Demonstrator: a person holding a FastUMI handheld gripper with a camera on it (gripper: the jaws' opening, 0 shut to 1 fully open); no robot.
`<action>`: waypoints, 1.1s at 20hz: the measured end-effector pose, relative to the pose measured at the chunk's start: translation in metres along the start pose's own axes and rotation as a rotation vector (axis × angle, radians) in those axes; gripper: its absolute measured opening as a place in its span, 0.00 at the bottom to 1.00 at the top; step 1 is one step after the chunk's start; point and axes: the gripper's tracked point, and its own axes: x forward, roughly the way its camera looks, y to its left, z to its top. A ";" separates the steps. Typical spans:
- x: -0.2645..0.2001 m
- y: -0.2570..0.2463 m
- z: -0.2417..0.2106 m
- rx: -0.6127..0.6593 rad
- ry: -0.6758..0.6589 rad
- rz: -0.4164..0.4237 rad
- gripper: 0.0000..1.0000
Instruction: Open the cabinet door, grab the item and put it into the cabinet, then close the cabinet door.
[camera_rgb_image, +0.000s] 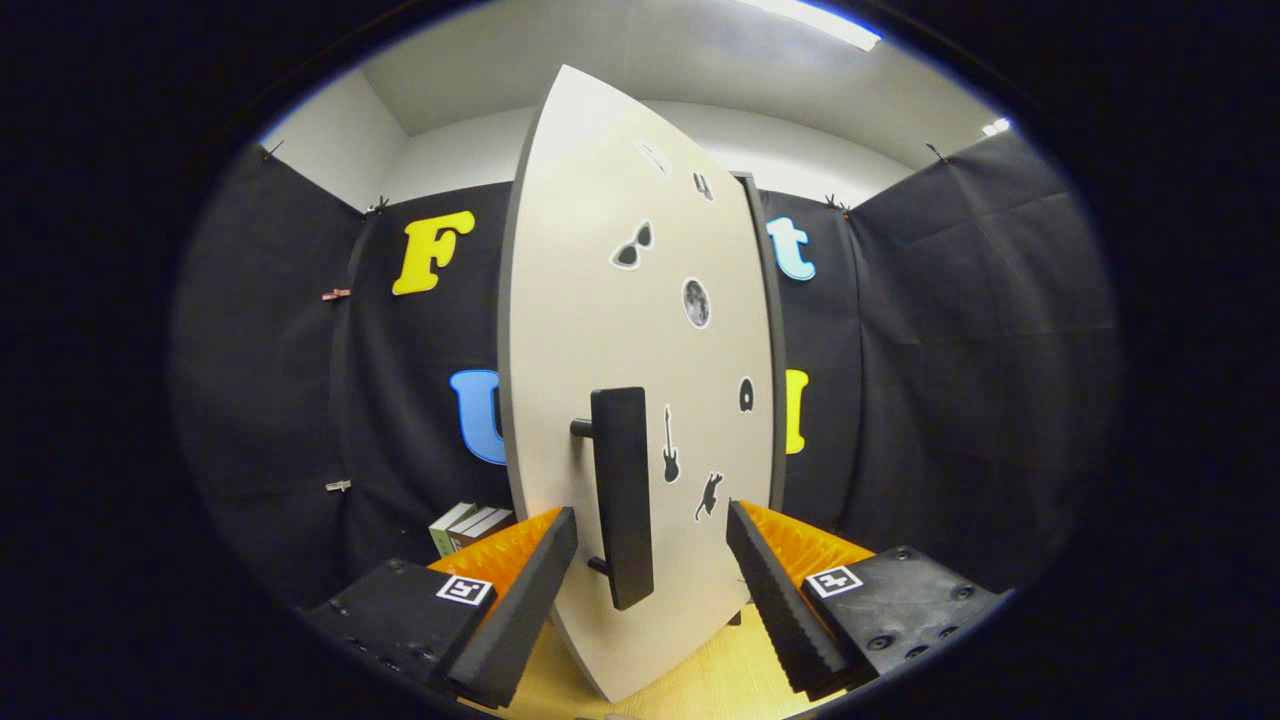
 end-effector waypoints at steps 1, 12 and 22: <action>0.002 0.007 0.001 -0.004 -0.006 0.005 0.97; -0.005 0.020 -0.004 -0.014 0.016 0.029 0.98; -0.015 0.017 0.002 -0.015 0.008 0.050 0.98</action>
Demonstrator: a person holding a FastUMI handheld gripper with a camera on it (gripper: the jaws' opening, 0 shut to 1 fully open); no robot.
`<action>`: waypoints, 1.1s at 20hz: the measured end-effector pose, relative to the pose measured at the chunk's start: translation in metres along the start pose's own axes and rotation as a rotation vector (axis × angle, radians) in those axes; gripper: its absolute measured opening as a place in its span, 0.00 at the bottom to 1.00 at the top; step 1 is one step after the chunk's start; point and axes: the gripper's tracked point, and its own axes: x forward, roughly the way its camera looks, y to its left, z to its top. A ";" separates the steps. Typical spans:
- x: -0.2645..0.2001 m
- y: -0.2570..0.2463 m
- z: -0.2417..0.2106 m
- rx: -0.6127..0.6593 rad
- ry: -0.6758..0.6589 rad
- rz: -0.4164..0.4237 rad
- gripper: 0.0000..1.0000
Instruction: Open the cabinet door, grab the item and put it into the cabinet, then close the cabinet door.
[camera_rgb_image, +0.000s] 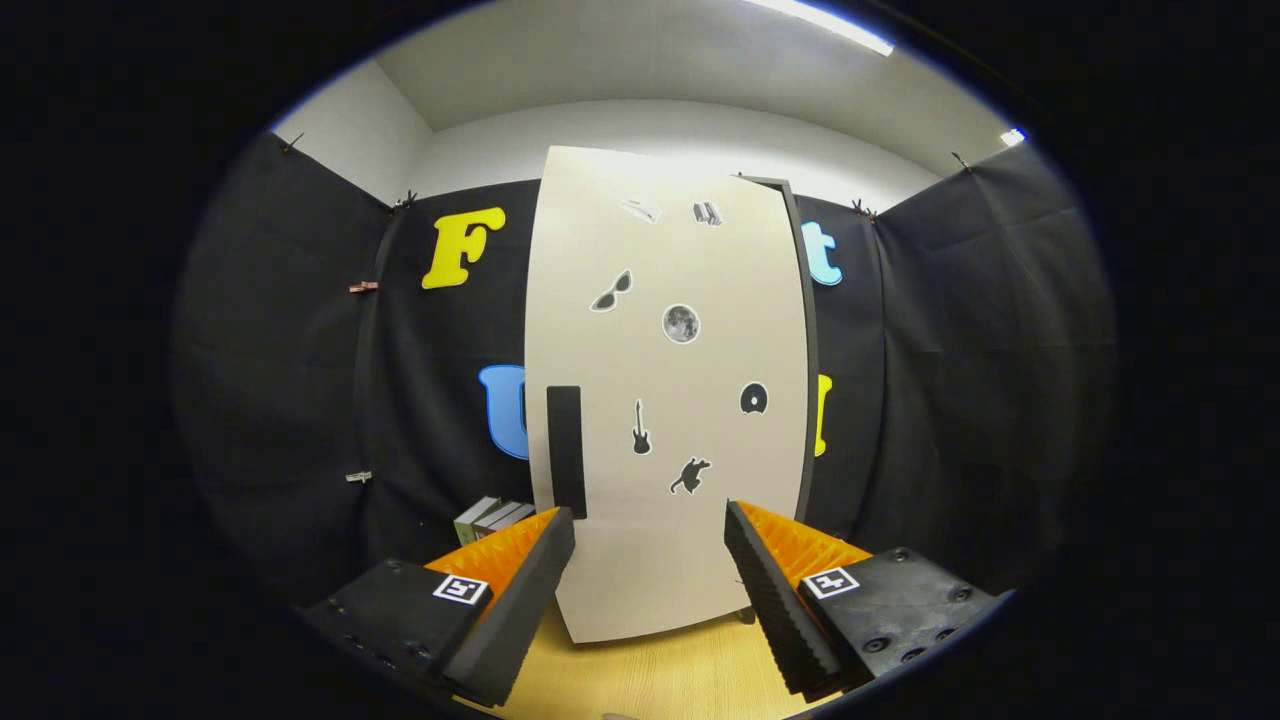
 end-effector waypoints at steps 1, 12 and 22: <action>-0.001 0.000 0.001 -0.002 -0.002 -0.001 0.98; -0.008 -0.004 0.002 -0.021 -0.006 -0.014 0.98; -0.010 -0.009 0.000 -0.005 -0.007 -0.028 0.98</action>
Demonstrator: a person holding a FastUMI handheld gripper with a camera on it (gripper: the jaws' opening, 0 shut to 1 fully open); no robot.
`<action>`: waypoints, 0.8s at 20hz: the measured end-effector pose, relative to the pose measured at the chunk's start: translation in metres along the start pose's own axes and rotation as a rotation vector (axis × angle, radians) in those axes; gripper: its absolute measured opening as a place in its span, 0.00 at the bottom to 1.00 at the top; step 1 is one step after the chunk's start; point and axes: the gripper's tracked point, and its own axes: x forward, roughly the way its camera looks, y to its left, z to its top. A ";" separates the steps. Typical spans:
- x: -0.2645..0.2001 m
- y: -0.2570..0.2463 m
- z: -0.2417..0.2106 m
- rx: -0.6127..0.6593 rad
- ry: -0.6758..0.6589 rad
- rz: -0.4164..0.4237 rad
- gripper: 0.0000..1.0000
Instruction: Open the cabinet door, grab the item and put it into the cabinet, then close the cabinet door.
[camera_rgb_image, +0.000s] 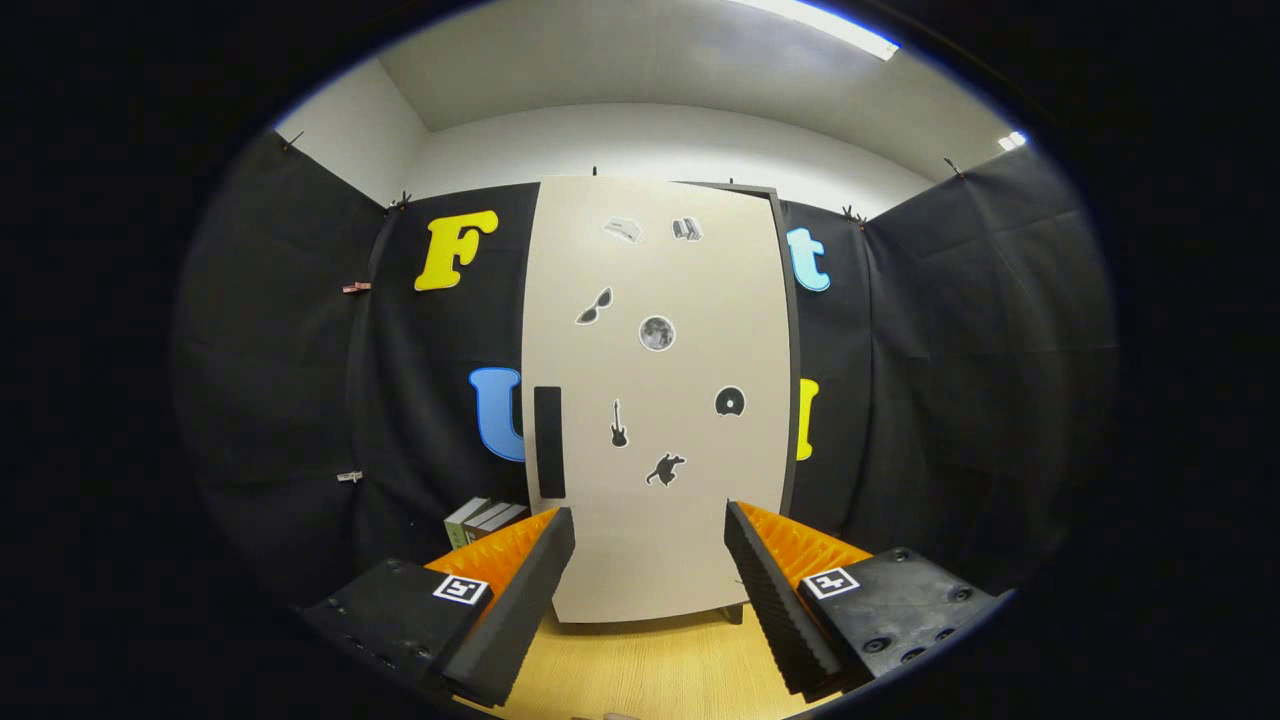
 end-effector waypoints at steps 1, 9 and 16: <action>-0.001 0.001 0.001 0.002 -0.001 0.002 0.98; 0.002 0.003 -0.002 -0.002 0.005 -0.001 0.98; 0.007 0.004 -0.003 -0.005 0.005 -0.005 0.98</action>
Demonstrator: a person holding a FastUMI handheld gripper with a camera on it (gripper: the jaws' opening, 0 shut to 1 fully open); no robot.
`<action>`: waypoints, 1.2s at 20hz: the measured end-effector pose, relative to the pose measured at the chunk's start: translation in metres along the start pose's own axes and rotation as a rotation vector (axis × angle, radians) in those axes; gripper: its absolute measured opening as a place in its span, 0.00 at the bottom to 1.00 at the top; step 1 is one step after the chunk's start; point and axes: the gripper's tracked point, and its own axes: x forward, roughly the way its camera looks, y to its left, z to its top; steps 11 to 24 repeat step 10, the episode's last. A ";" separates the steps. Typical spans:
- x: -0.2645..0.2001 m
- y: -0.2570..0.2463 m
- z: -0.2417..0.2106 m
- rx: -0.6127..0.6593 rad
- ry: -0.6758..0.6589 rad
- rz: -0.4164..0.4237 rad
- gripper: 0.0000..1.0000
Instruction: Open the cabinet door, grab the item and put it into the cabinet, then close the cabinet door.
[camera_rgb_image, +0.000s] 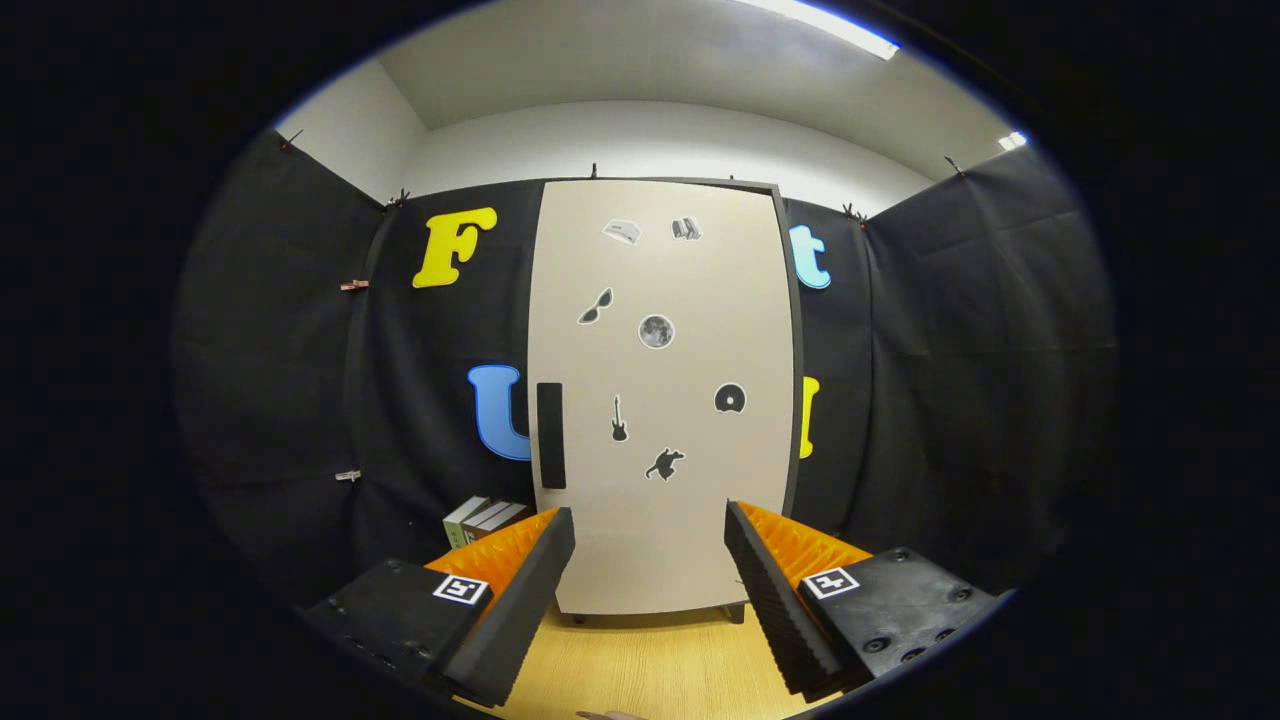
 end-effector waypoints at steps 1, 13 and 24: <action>0.001 0.000 0.000 0.002 0.001 0.001 0.98; 0.008 0.005 -0.002 -0.003 0.007 0.012 0.98; 0.008 0.005 -0.002 -0.003 0.007 0.012 0.98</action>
